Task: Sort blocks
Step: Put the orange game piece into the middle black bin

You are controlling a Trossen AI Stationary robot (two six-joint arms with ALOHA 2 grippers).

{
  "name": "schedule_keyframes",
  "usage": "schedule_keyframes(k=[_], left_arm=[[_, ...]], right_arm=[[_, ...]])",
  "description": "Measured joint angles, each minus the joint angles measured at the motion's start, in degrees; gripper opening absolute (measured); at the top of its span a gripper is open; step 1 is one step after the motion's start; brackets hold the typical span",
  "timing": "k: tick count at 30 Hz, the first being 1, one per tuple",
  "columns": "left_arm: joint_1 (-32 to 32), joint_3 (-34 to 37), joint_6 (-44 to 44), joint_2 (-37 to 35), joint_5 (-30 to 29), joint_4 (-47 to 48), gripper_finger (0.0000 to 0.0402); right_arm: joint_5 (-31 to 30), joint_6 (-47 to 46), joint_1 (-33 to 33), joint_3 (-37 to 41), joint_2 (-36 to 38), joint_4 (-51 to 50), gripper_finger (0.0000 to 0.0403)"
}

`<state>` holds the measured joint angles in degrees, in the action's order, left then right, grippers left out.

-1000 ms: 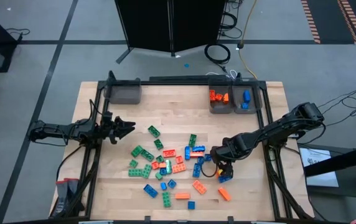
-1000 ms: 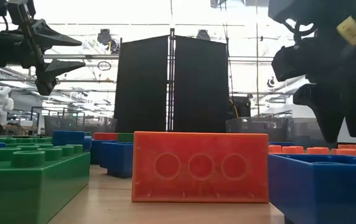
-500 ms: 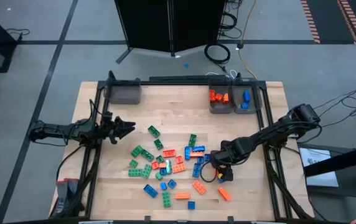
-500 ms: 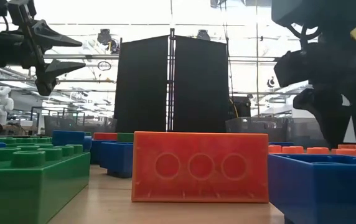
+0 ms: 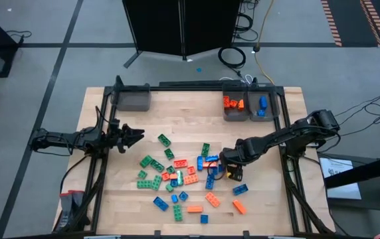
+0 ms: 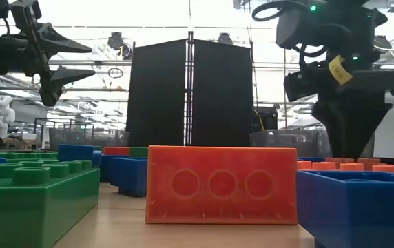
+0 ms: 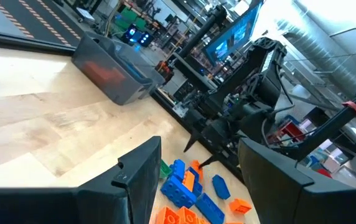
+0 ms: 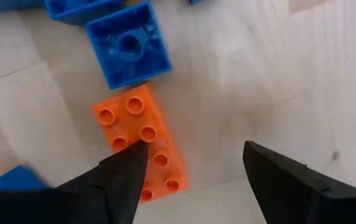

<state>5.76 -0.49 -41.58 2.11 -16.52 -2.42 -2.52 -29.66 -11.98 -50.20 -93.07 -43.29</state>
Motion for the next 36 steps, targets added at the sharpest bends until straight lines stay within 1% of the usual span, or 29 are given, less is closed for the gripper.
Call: schedule_keyframes(k=[5, 8, 11, 15, 22, 28, 32, 34, 36], left_arm=[[0.0, 0.0, 0.0, 0.2, -0.1, 0.0, 0.0215], [0.0, 0.0, 0.0, 0.2, -0.1, 0.0, 0.0215], [0.0, 0.0, 0.0, 0.3, -0.1, 0.0, 0.0215], [0.0, 0.0, 0.0, 0.3, 0.0, 0.0, 0.0215], [0.0, 0.0, 0.4, 0.3, 0.0, 0.0, 0.0215], [0.0, 0.0, 0.4, 0.4, 0.0, 0.0, 0.0215], [0.0, 0.0, 0.5, 0.7, 0.0, 0.0, 0.0215], [0.0, 0.0, 0.5, 0.9, 0.0, 0.0, 0.0215], [0.0, 0.0, 0.5, 1.1, 0.0, 0.0, 0.0215]], right_arm=[[-0.3, 9.7, 0.8, -3.1, -0.4, -1.0, 0.0258], [-0.9, 12.7, 0.8, -4.7, -0.5, -0.8, 0.0258], [0.3, 12.5, 0.8, -5.6, -0.4, -1.1, 0.0258], [3.6, 11.9, 0.4, -6.1, -0.3, -2.6, 0.0258], [3.9, 11.0, -0.2, -6.0, -0.4, -0.2, 0.0258], [4.0, 8.7, -0.1, -2.4, -0.4, 5.7, 0.0258], [4.0, 7.6, -0.1, 0.2, -0.4, 7.5, 0.0257], [3.9, 7.4, -0.1, 1.1, -0.4, 7.5, 0.0250], [3.0, 6.9, -0.1, 1.9, -0.4, 7.5, 0.0228]])
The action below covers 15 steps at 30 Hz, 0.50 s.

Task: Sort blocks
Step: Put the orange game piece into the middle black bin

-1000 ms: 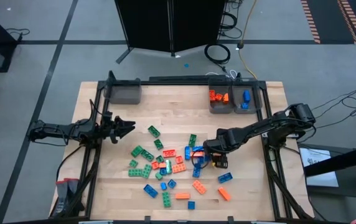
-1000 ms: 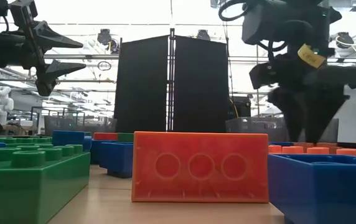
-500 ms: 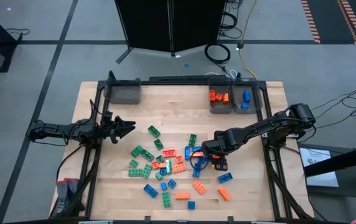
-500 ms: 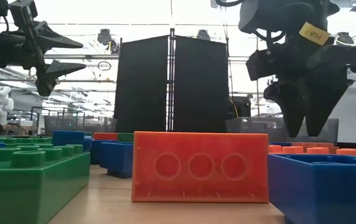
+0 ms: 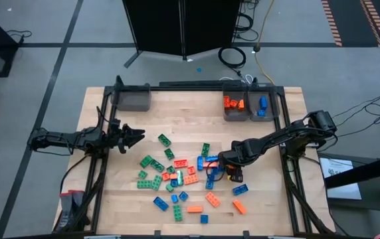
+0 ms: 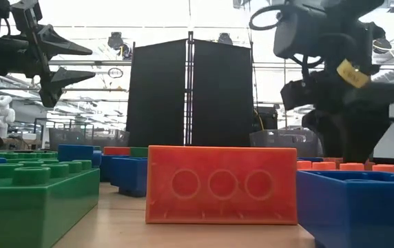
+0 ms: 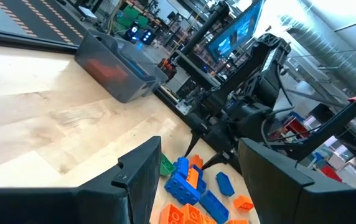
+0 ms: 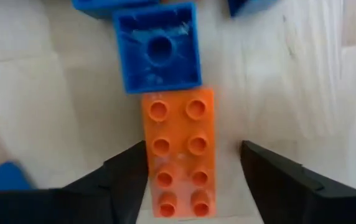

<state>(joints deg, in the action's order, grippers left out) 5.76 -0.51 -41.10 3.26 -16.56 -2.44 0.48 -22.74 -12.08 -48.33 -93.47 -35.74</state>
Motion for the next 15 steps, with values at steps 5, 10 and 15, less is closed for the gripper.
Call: schedule_keyframes(k=[5, 10, 15], left_arm=[[0.0, 0.0, 0.0, 0.6, -0.1, 0.0, 0.0215], [0.0, 0.0, 0.0, 1.4, -0.1, 0.0, 0.0215], [0.0, 0.0, 0.0, 1.7, -0.3, 0.0, 0.0215]], right_arm=[[-0.7, -3.7, 0.5, 0.4, 0.2, 0.1, 0.0115], [-0.3, -6.0, 1.1, -1.9, 0.2, -0.5, 0.0118], [-3.7, -3.3, 4.5, -9.3, 1.5, -6.3, 0.0118]])
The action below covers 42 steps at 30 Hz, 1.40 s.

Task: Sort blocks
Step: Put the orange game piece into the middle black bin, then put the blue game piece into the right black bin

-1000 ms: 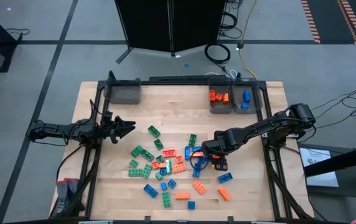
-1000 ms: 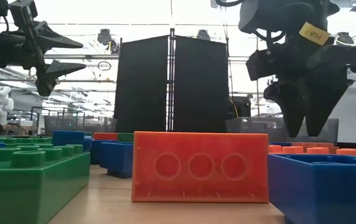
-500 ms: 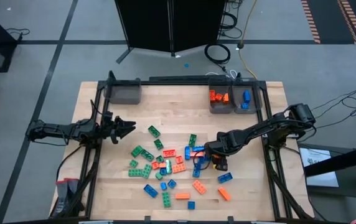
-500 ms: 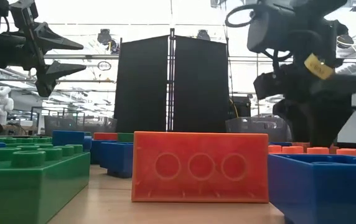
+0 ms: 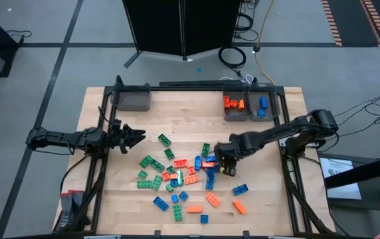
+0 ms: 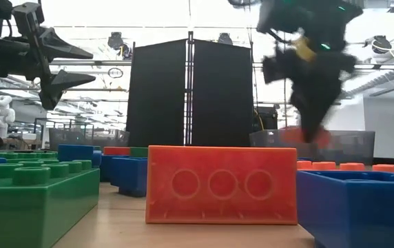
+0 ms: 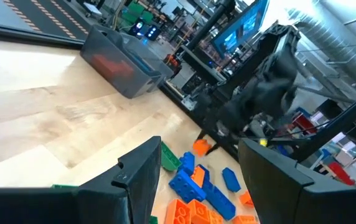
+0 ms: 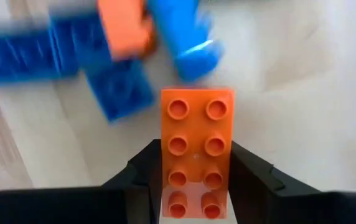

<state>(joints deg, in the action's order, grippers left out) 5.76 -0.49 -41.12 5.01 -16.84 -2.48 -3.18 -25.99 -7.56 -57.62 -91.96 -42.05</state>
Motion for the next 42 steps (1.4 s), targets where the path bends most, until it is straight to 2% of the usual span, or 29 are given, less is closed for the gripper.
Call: schedule_keyframes(k=[5, 9, 15, 19, 22, 25, 31, 33, 35, 39, 42], left_arm=[[0.0, 0.0, -0.3, 0.2, 0.0, 0.0, 0.0215], [0.0, 0.0, -0.6, 0.5, -0.1, -0.1, 0.0215], [0.0, 0.0, -1.9, 1.0, 0.0, -0.1, 0.0215], [0.0, 0.0, -2.0, 1.0, 0.1, -0.1, 0.0215], [0.0, 0.0, -2.0, 1.0, 0.2, -0.1, 0.0215], [0.0, 0.0, -2.0, 1.0, 0.2, -0.1, 0.0215], [0.0, 0.0, -2.0, 1.0, 0.2, -0.1, 0.0215], [0.0, 0.0, -2.0, 1.0, 0.2, -0.1, 0.0215], [0.0, 0.0, -2.0, 1.0, 0.2, -0.1, 0.0215], [0.0, 0.0, -2.0, 1.0, 0.2, 0.0, 0.0215], [0.0, 0.0, -2.0, 1.0, 0.2, 0.0, 0.0215]], right_arm=[[-7.2, 6.1, 8.0, -7.3, 2.0, -6.4, 0.0118], [-11.6, 11.2, 18.1, -10.5, 3.0, -10.5, 0.0118], [-11.7, 18.2, 34.6, -13.0, 3.6, -10.4, 0.0118], [-11.6, 19.8, 43.4, -13.0, 3.6, -10.3, 0.0118], [-7.6, 20.7, 47.3, -13.0, 3.4, -9.3, 0.0118], [-1.5, 22.6, 48.9, -13.0, 3.3, -8.9, 0.0123], [-3.6, 21.6, 48.9, -13.0, 3.3, -7.6, 0.0263], [-4.3, 20.7, 48.9, -13.0, 3.3, -7.8, 0.0289], [-2.9, 19.7, 48.8, -13.0, 3.3, -8.1, 0.0298], [11.5, 21.4, 45.6, -13.0, 4.6, -8.3, 0.0288], [22.0, 22.5, 38.6, -13.0, 5.6, -9.7, 0.0272]])
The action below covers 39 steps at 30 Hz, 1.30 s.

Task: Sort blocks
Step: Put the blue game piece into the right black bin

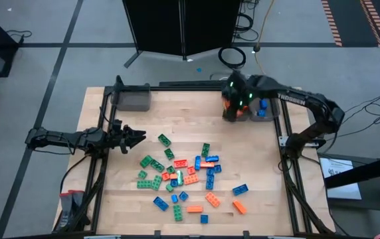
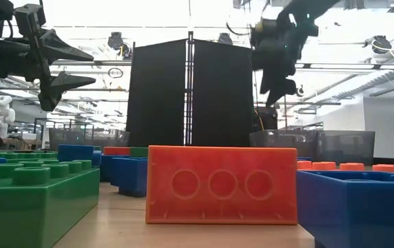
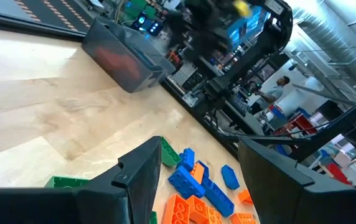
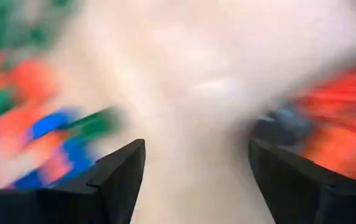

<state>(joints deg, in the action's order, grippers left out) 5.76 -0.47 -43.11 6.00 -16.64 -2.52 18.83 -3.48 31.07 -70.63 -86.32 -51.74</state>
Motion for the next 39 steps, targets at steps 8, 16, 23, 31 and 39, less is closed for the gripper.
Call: schedule_keyframes(k=[8, 16, 23, 31, 39], left_arm=[[0.0, 0.0, 0.4, 0.0, 0.0, 0.0, 0.0215], [0.0, 0.0, 0.5, 0.0, 0.0, 0.0, 0.0215], [0.0, 0.0, 0.4, 0.0, 0.0, 0.0, 0.0215], [0.0, 0.0, 0.3, 0.0, -0.1, 0.0, 0.0215], [0.0, 0.0, 0.3, 0.0, -0.2, 0.0, 0.0215]], right_arm=[[-2.5, -2.5, -27.6, 4.5, 0.4, -6.1, 0.0250], [-4.2, -19.1, -47.3, 16.1, 0.4, 8.6, 0.0249], [-11.1, -29.0, -56.6, 20.4, 0.4, 18.3, 0.0249], [-13.7, -27.8, -62.1, 20.5, -2.8, 20.9, 0.0249], [-15.0, -28.7, -63.1, 20.2, -9.8, 19.2, 0.0249]])
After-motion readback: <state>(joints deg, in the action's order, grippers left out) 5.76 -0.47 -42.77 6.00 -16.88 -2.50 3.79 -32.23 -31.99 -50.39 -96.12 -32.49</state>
